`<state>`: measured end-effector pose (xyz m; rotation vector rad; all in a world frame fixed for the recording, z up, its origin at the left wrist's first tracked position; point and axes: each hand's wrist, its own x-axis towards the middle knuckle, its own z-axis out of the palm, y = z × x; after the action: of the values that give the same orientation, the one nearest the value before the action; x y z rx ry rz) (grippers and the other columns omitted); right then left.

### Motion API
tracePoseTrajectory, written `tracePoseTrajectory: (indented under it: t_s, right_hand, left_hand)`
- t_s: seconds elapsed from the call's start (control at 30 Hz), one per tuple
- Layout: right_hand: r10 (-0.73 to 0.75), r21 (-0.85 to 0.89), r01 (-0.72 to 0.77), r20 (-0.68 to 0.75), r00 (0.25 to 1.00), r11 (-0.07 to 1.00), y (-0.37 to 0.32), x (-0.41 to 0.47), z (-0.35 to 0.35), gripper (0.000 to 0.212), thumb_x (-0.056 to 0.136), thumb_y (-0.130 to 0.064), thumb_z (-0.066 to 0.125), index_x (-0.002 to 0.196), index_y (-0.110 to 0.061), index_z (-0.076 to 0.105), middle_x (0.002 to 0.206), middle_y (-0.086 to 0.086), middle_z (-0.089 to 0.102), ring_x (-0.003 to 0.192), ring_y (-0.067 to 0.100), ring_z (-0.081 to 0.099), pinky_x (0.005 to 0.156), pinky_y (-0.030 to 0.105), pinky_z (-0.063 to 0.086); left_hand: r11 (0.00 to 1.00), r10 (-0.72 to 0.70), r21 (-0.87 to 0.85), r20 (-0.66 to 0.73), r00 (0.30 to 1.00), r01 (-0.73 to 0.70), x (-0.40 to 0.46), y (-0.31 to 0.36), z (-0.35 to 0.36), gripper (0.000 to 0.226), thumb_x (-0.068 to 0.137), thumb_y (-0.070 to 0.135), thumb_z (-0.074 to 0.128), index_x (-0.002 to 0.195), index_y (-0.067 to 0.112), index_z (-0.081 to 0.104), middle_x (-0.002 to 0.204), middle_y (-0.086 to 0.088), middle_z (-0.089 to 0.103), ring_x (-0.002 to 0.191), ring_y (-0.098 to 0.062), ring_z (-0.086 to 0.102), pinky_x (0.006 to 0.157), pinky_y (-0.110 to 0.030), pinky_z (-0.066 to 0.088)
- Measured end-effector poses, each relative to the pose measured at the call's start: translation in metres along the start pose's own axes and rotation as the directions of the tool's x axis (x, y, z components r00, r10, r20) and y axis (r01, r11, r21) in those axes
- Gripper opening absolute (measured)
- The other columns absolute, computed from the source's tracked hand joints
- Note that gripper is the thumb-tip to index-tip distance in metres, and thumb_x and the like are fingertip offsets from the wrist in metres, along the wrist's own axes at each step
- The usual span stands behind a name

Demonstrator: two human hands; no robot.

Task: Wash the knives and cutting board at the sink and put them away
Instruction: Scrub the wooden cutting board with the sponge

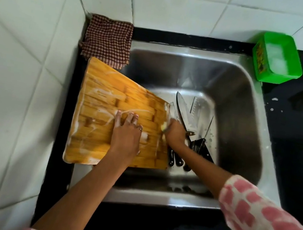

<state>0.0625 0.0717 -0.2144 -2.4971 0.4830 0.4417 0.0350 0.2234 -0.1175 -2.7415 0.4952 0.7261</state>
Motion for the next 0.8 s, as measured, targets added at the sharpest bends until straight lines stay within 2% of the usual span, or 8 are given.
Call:
tracePoseTrajectory:
  t_s: [0.1, 0.17, 0.27, 0.33, 0.43, 0.57, 0.73, 0.8]
  right_hand:
    - [0.018, -0.066, 0.0, 0.265, 0.964, 0.998, 0.013, -0.047, -0.006, 0.01, 0.09, -0.013, 0.053, 0.099, -0.01, 0.054, 0.11, 0.014, 0.062, 0.102, 0.032, 0.059, 0.078, 0.033, 0.045]
    - [0.078, -0.082, -0.054, 0.34, 0.937, 0.995, 0.01, -0.054, -0.012, 0.005, 0.088, -0.013, 0.055, 0.092, -0.01, 0.053, 0.113, 0.016, 0.06, 0.105, 0.032, 0.057, 0.076, 0.03, 0.042]
    - [0.076, 0.029, -0.09, 0.327, 0.942, 0.996, -0.011, -0.06, -0.01, 0.007, 0.091, -0.015, 0.053, 0.084, -0.014, 0.053, 0.092, 0.008, 0.062, 0.091, 0.026, 0.06, 0.065, 0.024, 0.045]
    - [0.024, 0.107, -0.067, 0.363, 0.931, 0.992, -0.023, -0.074, -0.003, 0.01, 0.091, -0.012, 0.053, 0.084, -0.017, 0.049, 0.077, -0.003, 0.051, 0.078, 0.016, 0.054, 0.054, 0.016, 0.038]
    - [0.056, 0.106, -0.102, 0.369, 0.928, 0.989, -0.015, -0.08, -0.005, 0.017, 0.087, -0.008, 0.058, 0.083, -0.019, 0.046, 0.085, -0.002, 0.052, 0.077, 0.014, 0.052, 0.053, 0.016, 0.036]
    - [0.148, -0.094, -0.122, 0.352, 0.924, 0.988, -0.007, -0.07, -0.013, 0.013, 0.09, -0.01, 0.054, 0.101, -0.007, 0.058, 0.111, 0.012, 0.062, 0.098, 0.028, 0.06, 0.072, 0.028, 0.045]
    - [0.074, 0.042, -0.097, 0.377, 0.923, 0.994, -0.026, -0.088, -0.004, 0.011, 0.086, -0.005, 0.059, 0.089, -0.012, 0.051, 0.082, 0.0, 0.052, 0.07, 0.011, 0.052, 0.06, 0.024, 0.05]
    - [0.116, 0.004, -0.126, 0.359, 0.926, 0.992, -0.018, -0.082, -0.011, 0.006, 0.087, -0.009, 0.059, 0.089, -0.012, 0.055, 0.084, 0.0, 0.057, 0.073, 0.014, 0.058, 0.062, 0.026, 0.051]
  left_hand:
    - [1.0, -0.012, 0.008, 0.044, 0.999, 0.012, 0.001, 0.001, -0.003, 0.077, 0.085, 0.048, 0.057, 0.147, 0.022, 0.021, 0.158, -0.007, 0.003, 0.146, -0.025, -0.003, 0.112, -0.056, -0.006]
    - [1.0, -0.01, 0.005, 0.043, 0.999, 0.01, 0.0, 0.001, -0.004, 0.076, 0.085, 0.047, 0.057, 0.147, 0.022, 0.022, 0.158, -0.007, 0.003, 0.146, -0.024, -0.003, 0.113, -0.055, -0.006]
    - [1.0, -0.008, -0.001, 0.022, 1.0, 0.008, -0.002, 0.001, -0.003, 0.073, 0.085, 0.045, 0.058, 0.146, 0.022, 0.025, 0.158, -0.008, 0.006, 0.146, -0.025, -0.001, 0.113, -0.056, -0.004]
    - [1.0, -0.011, -0.017, 0.017, 1.0, 0.012, -0.002, 0.002, -0.003, 0.069, 0.087, 0.041, 0.057, 0.146, 0.021, 0.027, 0.158, -0.009, 0.007, 0.146, -0.025, 0.0, 0.113, -0.056, -0.003]
    - [1.0, 0.011, -0.016, 0.033, 0.999, -0.011, -0.001, -0.001, -0.006, 0.065, 0.089, 0.038, 0.056, 0.145, 0.022, 0.028, 0.158, -0.008, 0.007, 0.146, -0.024, 0.0, 0.114, -0.055, -0.002]
    - [0.999, 0.03, -0.029, 0.05, 0.998, -0.028, 0.001, -0.008, -0.007, 0.059, 0.091, 0.033, 0.054, 0.144, 0.022, 0.031, 0.158, -0.005, 0.007, 0.146, -0.021, 0.0, 0.115, -0.052, -0.001]
    - [0.999, 0.027, -0.028, 0.061, 0.998, -0.026, 0.004, -0.006, -0.005, 0.057, 0.092, 0.029, 0.052, 0.144, 0.021, 0.032, 0.158, -0.006, 0.006, 0.146, -0.022, -0.001, 0.114, -0.053, -0.002]
    - [0.999, 0.043, -0.023, 0.058, 0.997, -0.042, 0.004, -0.009, -0.004, 0.056, 0.093, 0.028, 0.051, 0.144, 0.022, 0.032, 0.158, -0.006, 0.007, 0.146, -0.021, 0.0, 0.115, -0.052, -0.001]
